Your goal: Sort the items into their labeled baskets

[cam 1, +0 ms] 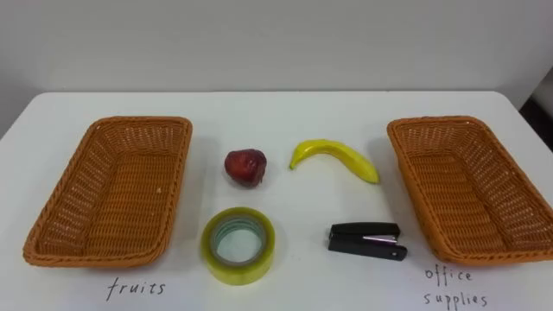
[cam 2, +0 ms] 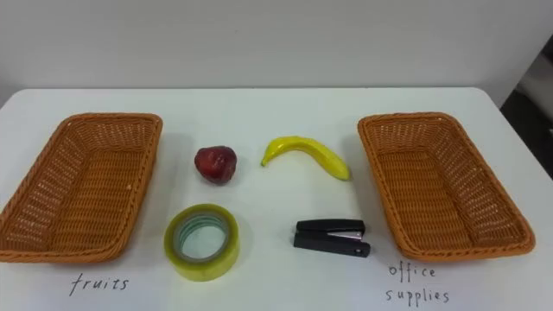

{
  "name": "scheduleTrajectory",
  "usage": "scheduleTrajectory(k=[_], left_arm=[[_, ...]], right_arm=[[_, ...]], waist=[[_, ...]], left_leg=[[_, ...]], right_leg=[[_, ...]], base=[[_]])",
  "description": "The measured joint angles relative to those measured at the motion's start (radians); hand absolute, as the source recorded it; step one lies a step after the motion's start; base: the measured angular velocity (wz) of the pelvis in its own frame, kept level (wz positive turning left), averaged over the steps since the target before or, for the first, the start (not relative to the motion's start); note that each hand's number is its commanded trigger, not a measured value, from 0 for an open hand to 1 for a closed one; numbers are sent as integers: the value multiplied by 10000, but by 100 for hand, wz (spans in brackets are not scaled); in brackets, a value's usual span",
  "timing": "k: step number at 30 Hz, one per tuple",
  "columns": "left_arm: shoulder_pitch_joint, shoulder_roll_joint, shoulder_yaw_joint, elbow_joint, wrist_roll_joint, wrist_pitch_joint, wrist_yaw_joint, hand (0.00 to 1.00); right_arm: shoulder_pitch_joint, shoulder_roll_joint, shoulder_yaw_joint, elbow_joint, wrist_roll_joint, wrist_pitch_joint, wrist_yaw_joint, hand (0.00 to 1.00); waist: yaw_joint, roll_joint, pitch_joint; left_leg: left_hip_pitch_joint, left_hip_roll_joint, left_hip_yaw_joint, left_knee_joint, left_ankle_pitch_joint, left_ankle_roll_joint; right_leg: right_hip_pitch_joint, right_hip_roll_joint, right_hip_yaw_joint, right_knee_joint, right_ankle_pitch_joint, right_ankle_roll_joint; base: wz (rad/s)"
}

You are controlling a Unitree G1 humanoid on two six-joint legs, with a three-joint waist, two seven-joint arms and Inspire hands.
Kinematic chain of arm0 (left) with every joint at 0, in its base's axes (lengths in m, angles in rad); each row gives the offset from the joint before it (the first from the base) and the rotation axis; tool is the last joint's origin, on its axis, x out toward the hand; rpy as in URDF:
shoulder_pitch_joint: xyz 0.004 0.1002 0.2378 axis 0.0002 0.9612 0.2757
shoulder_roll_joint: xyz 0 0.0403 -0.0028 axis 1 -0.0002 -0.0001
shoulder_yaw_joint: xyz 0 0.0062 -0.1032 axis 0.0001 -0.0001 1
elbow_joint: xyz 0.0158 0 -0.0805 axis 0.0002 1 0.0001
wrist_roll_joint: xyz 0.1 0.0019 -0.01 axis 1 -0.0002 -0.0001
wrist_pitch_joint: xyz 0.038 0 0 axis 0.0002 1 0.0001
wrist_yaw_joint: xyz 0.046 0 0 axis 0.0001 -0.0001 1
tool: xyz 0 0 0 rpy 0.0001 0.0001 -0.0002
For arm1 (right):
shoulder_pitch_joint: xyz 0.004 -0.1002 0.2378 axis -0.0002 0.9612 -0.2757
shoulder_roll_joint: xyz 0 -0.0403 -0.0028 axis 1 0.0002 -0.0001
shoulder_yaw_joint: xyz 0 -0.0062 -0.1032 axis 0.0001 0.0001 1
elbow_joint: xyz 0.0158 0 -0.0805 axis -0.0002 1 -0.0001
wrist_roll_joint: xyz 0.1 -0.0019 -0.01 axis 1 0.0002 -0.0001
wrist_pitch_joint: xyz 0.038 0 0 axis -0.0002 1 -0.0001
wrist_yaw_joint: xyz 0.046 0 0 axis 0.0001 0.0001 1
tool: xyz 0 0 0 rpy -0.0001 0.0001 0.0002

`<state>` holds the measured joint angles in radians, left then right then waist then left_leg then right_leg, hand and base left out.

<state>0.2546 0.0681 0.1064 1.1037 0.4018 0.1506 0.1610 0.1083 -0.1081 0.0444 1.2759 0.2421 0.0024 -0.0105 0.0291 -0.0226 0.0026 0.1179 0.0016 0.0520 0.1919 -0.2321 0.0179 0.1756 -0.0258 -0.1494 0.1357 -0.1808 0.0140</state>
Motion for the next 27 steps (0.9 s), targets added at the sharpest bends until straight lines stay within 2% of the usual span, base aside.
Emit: scheduleTrajectory(k=[16, 24, 27], left_arm=[[0, 7, 101, -17, 7, 168, -170, 0], [13, 0, 122, -17, 13, 189, -172, 0], [-14, 1, 436, -20, -9, 245, -156, 0]], right_arm=[[-120, -31, 46, 118, 262, 360, 570, 0], [-75, 23, -60, 124, 816, 441, 212, 0], [-49, 23, -307, 222, 1157, 593, 99, 0]], waist=[[6, -213, 3], [10, -192, -3], [-5, -160, -19]], left_leg=[[-22, -27, 8, -15, 1, 2], [-11, -17, 2, -23, 0, 1], [-11, -7, -3, -21, -1, -1]], right_leg=[[-16, -17, 68, -49, -39, -7], [-16, -6, 87, -38, -39, -7], [-22, -3, 70, -18, -38, -8]], base=[[0], [0], [0]])
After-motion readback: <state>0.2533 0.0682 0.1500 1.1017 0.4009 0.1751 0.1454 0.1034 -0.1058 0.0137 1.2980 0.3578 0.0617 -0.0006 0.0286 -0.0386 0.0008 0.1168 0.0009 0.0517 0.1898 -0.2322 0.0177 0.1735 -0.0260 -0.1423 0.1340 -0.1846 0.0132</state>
